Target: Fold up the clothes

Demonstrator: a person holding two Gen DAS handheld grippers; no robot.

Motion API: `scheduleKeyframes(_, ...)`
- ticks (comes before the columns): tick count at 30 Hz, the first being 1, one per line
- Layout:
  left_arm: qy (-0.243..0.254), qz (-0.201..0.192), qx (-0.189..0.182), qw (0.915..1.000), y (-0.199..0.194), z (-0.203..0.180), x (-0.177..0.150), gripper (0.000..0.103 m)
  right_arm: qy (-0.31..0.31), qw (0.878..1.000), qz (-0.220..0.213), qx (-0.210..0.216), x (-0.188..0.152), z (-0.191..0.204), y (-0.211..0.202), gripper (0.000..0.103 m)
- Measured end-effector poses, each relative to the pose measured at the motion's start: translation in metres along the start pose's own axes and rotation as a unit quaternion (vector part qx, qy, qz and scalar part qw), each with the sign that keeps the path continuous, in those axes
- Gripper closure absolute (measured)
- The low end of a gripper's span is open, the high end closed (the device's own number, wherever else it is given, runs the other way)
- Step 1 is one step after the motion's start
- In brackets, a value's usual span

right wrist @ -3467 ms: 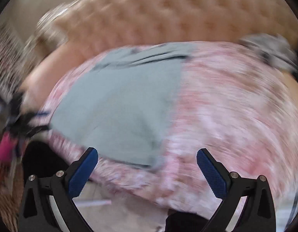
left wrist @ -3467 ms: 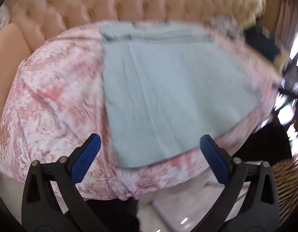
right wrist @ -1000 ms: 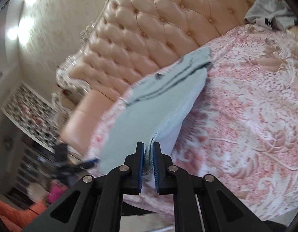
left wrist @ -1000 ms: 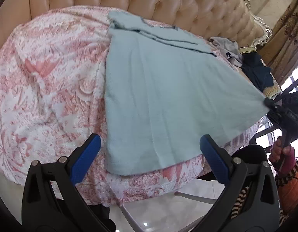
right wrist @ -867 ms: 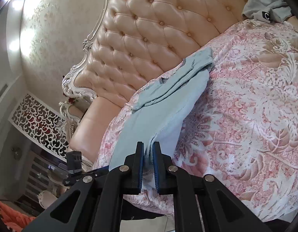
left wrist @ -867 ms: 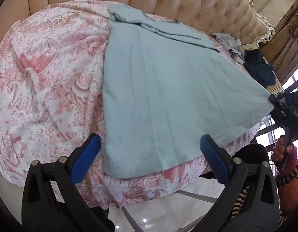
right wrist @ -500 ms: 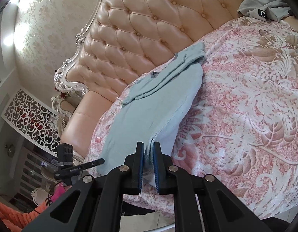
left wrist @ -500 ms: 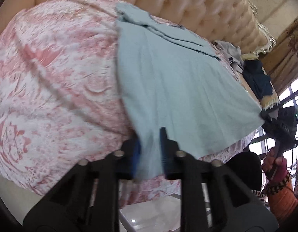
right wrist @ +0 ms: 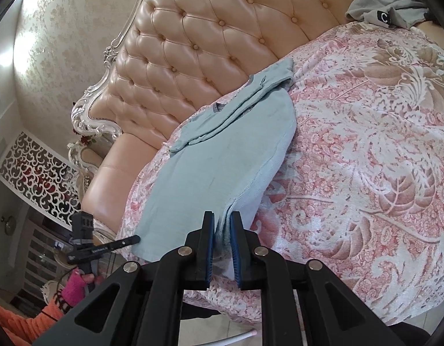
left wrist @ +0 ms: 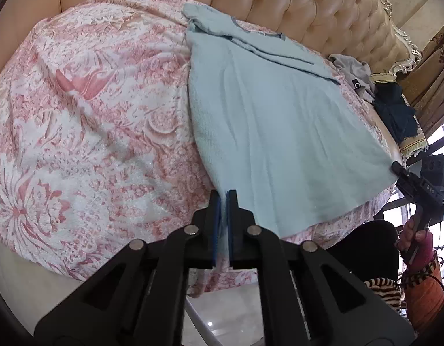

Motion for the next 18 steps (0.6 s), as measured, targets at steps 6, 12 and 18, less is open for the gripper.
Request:
scheduleKeyframes(6,-0.013,0.004,-0.028,0.9995,-0.004,-0.001,0.003,0.1,0.008,1.0,0.001,-0.009,-0.001,-0.007,-0.001,0.089)
scheduleKeyframes(12,-0.042,-0.021,-0.077,0.9959,-0.021,-0.01,0.02,0.1,0.008,1.0,-0.006,-0.007,0.0,-0.007,-0.003,0.089)
scheduleKeyframes(18,-0.085,-0.032,-0.125,0.988,-0.028,-0.008,0.031,0.1,0.007,1.0,-0.014,-0.002,0.004,-0.004,-0.008,0.09)
Point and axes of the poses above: each gripper's, at about its wrist camera, not at the fingertips, and y roughly the way its jaws point, z to its left, x to its top, the point moved 6 cm from there along y, roughly the way its jaws point, and after that the axes turned 5 degrees about -y, right-handed, at the moved point
